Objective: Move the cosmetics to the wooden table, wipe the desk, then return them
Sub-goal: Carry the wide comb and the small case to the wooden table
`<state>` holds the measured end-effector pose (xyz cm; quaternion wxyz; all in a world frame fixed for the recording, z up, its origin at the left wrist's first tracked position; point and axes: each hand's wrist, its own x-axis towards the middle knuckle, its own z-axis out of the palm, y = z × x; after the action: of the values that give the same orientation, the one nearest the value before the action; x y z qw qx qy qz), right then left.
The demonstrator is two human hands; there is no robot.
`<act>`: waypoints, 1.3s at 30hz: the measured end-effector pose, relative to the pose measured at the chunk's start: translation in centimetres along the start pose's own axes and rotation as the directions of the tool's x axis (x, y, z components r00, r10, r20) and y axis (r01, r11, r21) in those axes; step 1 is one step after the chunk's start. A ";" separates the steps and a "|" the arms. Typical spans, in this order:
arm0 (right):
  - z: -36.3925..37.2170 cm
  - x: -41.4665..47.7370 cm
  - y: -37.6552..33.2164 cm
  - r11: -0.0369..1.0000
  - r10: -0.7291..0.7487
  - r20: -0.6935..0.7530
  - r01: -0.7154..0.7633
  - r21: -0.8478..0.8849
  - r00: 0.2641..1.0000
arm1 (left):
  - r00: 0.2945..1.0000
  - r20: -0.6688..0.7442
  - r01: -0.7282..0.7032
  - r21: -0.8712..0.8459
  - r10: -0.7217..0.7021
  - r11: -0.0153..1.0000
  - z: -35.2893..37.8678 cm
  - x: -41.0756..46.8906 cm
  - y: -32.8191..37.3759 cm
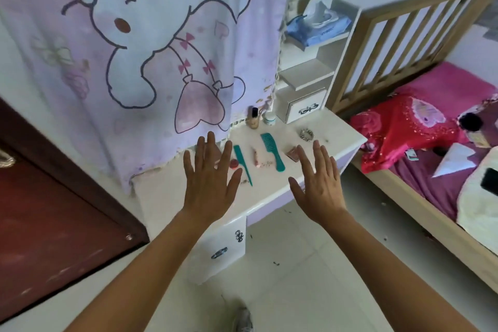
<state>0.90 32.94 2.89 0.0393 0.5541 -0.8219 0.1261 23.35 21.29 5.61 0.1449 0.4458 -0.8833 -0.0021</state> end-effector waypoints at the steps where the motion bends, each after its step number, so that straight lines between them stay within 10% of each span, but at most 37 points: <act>1: 0.1 1.1 0.9 0.999 0.038 0.000 -0.038 0.006 0.999 | 0.999 0.032 0.002 -0.022 -0.002 1.000 0.6 1.7 0.5; 14: 11.0 14.1 13.8 0.987 0.139 0.213 -0.154 0.055 0.967 | 0.947 0.320 0.035 0.029 -0.043 0.999 16.0 15.5 4.5; 29: 20.9 26.5 22.9 0.931 -0.363 0.531 0.281 0.231 0.766 | 0.651 0.603 0.561 0.026 -0.461 0.827 29.6 20.8 13.9; 34: 22.8 24.6 22.2 0.801 -0.582 0.600 0.514 0.306 0.549 | 0.634 0.549 0.631 0.040 -0.545 0.775 30.7 20.2 13.3; 39: 23.0 24.4 21.1 0.850 -0.521 0.574 0.449 0.276 0.632 | 0.599 0.571 0.711 -0.055 -0.562 0.701 30.9 20.8 12.7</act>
<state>-26.14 12.70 -17.79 -0.2350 0.7648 -0.5986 -0.0378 -6.25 8.68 -17.08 -0.0455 0.6911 -0.6577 -0.2962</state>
